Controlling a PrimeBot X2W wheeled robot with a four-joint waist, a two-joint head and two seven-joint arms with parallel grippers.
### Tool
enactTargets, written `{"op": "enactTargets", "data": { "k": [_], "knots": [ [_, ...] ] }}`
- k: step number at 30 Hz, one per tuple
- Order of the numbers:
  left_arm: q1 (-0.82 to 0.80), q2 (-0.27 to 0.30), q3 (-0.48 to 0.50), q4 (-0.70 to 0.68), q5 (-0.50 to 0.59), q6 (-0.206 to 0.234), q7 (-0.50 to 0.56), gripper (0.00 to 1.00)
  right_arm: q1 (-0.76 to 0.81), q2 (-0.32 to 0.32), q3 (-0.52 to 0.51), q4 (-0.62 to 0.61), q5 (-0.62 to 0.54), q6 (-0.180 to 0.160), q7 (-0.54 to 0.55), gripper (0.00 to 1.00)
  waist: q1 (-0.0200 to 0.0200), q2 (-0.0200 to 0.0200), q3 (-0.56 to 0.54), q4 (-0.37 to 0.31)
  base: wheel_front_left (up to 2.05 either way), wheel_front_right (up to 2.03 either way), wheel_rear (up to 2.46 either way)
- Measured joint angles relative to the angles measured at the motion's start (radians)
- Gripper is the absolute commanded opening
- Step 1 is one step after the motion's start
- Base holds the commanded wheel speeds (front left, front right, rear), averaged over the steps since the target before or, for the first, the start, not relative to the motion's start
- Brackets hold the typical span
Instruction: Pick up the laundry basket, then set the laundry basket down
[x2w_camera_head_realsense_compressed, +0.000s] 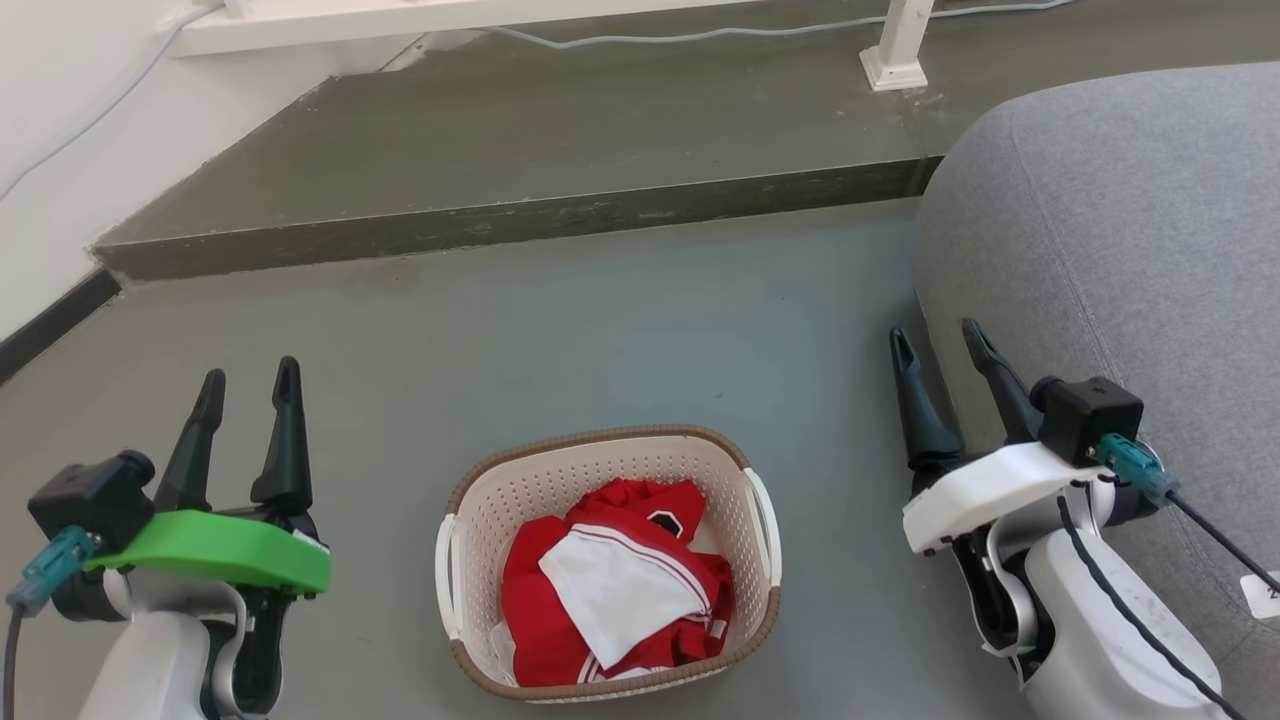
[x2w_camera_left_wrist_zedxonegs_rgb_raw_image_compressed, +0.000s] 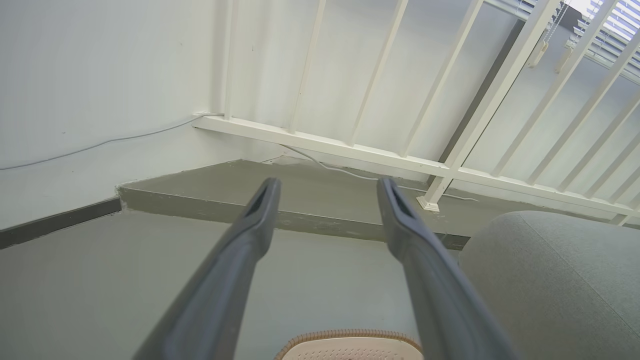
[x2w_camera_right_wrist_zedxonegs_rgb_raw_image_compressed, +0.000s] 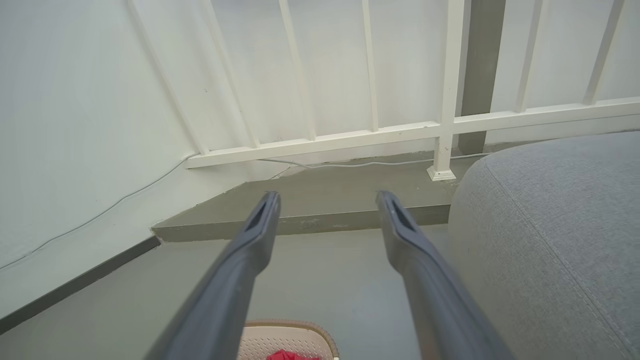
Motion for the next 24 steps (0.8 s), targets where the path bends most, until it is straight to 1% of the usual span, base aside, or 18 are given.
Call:
{"op": "enactTargets", "data": {
  "k": [5,12,24],
  "knots": [
    [0.021,-0.01,0.026,-0.012,0.022,-0.017,0.0,1.0,0.014,0.004,-0.008,-0.009,-0.012,0.0,0.0,1.0,0.0,0.0,0.001,0.0,0.0,0.0,0.0],
    [0.043,-0.03,0.035,-0.026,0.056,-0.033,0.0,1.0,0.024,0.012,-0.021,-0.017,-0.027,0.0,0.0,1.0,0.0,0.0,0.003,-0.002,0.0,0.0,0.0],
    [0.063,-0.055,0.062,-0.028,0.083,-0.044,0.0,1.0,0.041,0.029,-0.035,-0.027,-0.048,0.003,0.0,1.0,0.0,0.0,0.004,-0.005,0.0,0.0,0.0]
  ]
}}
